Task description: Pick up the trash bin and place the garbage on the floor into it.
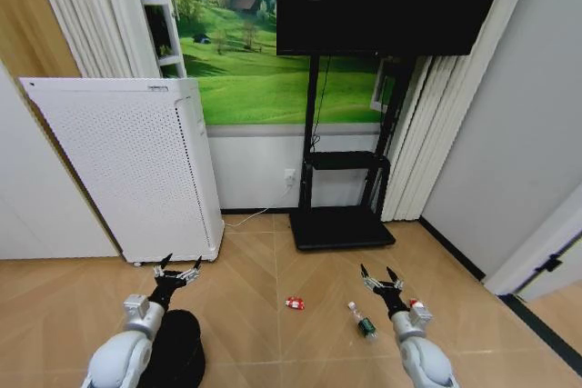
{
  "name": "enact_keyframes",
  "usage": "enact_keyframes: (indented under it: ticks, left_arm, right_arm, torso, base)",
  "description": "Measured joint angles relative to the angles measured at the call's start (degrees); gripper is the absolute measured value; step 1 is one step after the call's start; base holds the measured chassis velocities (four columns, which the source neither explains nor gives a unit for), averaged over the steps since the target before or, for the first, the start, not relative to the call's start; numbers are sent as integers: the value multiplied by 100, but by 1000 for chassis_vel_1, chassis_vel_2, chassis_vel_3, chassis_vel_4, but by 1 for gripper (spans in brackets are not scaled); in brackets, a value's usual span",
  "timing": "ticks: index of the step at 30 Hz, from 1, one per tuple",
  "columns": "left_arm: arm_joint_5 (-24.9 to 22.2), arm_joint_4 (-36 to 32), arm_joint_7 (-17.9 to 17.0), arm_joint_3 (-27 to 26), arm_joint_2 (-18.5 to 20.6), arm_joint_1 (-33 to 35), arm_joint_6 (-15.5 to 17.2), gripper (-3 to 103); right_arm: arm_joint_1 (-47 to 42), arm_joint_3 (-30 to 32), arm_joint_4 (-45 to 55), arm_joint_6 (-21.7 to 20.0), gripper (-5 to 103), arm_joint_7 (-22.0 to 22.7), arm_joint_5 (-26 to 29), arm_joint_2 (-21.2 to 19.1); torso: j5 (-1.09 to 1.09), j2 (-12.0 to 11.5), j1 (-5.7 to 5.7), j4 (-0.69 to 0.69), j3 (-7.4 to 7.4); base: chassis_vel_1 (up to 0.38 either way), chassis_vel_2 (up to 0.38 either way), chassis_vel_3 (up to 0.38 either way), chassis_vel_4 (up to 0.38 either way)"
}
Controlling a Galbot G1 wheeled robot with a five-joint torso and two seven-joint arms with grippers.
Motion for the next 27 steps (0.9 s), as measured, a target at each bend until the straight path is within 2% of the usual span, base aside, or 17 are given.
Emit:
enact_keyframes:
  ticks: [27]
  left_arm:
    - [32, -40, -1, 13, -47, 20, -10, 100]
  right_arm:
    - [-29, 21, 31, 34, 100, 4, -27, -17]
  torso:
    - [0, -619, -181, 0, -437]
  base:
    - [0, 0, 0, 0]
